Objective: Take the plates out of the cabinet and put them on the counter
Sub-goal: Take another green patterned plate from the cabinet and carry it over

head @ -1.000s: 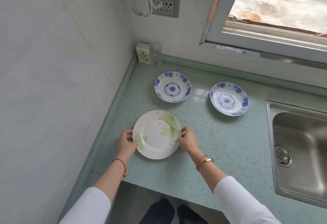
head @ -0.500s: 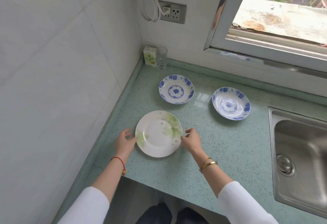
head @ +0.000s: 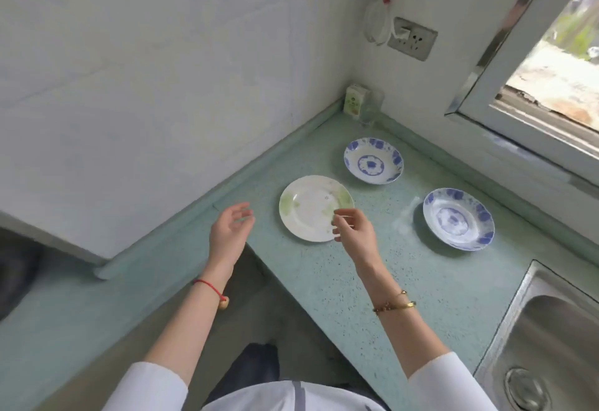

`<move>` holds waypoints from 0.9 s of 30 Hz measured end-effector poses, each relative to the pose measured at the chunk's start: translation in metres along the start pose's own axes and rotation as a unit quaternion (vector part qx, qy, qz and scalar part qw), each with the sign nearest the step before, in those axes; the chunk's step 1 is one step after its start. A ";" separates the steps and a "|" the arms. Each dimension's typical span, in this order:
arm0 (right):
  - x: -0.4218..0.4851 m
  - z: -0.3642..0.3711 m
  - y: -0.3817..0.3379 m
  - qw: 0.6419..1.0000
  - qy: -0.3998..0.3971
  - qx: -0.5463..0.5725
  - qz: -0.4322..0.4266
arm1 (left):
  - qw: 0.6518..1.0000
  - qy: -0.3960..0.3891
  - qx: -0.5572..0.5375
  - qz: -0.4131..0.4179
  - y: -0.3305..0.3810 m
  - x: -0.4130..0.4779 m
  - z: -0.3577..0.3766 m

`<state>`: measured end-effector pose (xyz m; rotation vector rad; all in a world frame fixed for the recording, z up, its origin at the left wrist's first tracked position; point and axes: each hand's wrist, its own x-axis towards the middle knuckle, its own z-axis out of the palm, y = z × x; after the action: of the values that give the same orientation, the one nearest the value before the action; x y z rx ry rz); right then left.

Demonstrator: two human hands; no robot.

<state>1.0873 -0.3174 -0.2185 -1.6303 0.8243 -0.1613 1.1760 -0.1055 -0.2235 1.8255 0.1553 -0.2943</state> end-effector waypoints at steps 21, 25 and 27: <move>-0.339 0.128 0.056 0.833 -0.515 -0.145 -0.139 | 0.814 0.540 -0.213 -0.011 -0.131 -0.468 -0.181; -0.435 0.158 0.089 0.770 -0.598 -0.172 -0.141 | 0.755 0.616 -0.220 -0.032 -0.166 -0.559 -0.208; -0.490 0.174 0.109 0.736 -0.636 -0.187 -0.136 | 0.723 0.653 -0.221 -0.046 -0.187 -0.608 -0.225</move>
<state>0.7736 0.1111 -0.1961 -1.7311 -0.4939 0.9110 0.5719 0.1901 -0.1709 1.2195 1.1885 0.9657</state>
